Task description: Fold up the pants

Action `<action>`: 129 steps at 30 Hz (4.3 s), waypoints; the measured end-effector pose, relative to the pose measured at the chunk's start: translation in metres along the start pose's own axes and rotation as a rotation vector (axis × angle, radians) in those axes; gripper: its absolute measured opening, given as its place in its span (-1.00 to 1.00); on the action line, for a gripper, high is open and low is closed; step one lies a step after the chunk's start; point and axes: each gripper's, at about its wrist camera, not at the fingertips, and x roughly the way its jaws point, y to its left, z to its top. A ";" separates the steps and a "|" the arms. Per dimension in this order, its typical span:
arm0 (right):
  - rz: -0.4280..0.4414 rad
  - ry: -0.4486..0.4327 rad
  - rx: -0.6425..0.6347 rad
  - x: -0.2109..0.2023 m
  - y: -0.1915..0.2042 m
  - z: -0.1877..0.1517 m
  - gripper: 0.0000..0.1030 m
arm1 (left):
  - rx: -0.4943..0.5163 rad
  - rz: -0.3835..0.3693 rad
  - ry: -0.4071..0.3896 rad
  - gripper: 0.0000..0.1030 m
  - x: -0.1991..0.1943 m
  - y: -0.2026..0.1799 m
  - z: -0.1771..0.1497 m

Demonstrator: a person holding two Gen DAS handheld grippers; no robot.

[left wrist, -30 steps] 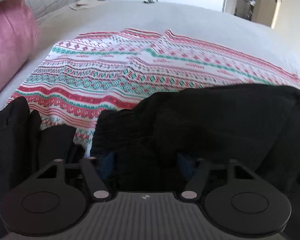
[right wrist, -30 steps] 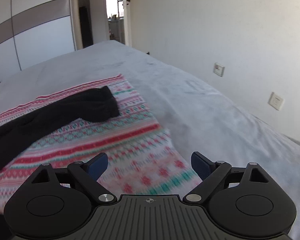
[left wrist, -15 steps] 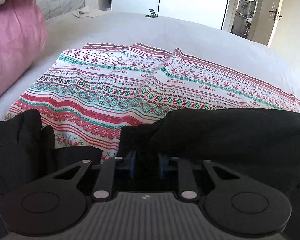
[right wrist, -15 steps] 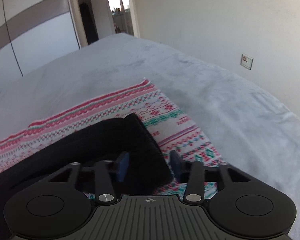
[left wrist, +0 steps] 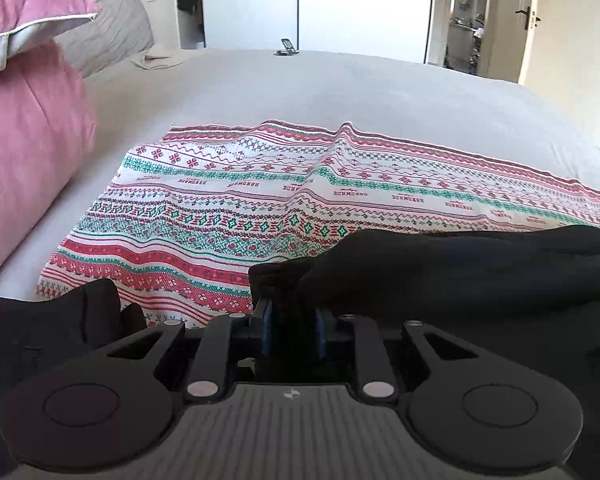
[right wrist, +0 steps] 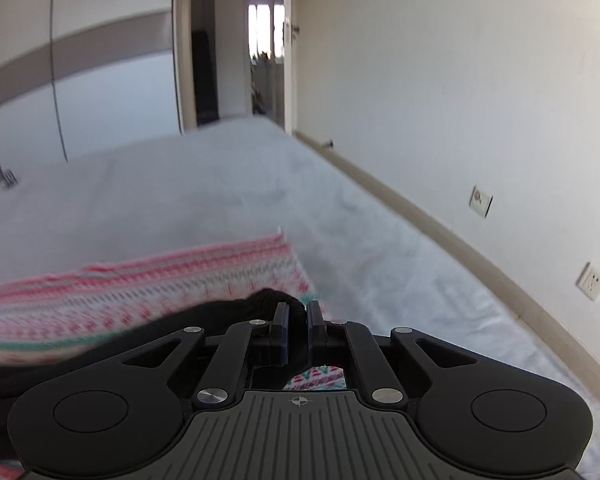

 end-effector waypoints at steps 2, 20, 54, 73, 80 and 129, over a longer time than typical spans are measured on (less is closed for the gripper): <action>0.019 -0.032 0.005 -0.029 -0.008 0.005 -0.88 | 0.000 -0.016 0.005 -0.58 -0.002 0.002 0.000; -0.030 0.192 0.042 0.063 -0.010 -0.039 0.46 | -0.003 -0.049 -0.027 0.91 0.002 -0.014 0.020; 0.231 0.138 -0.231 -0.175 -0.100 -0.182 -0.53 | 0.171 -0.146 -0.119 0.11 -0.102 0.014 -0.164; 0.057 0.168 0.246 -0.202 -0.115 -0.216 0.34 | -0.360 -0.255 -0.014 0.80 -0.128 0.054 -0.153; -0.009 0.321 0.185 -0.154 -0.084 -0.208 -0.49 | -0.396 -0.103 0.089 -0.32 -0.091 0.023 -0.146; -0.064 0.034 0.141 -0.201 -0.089 -0.176 -1.00 | -0.358 -0.018 -0.023 -0.25 -0.090 0.020 -0.177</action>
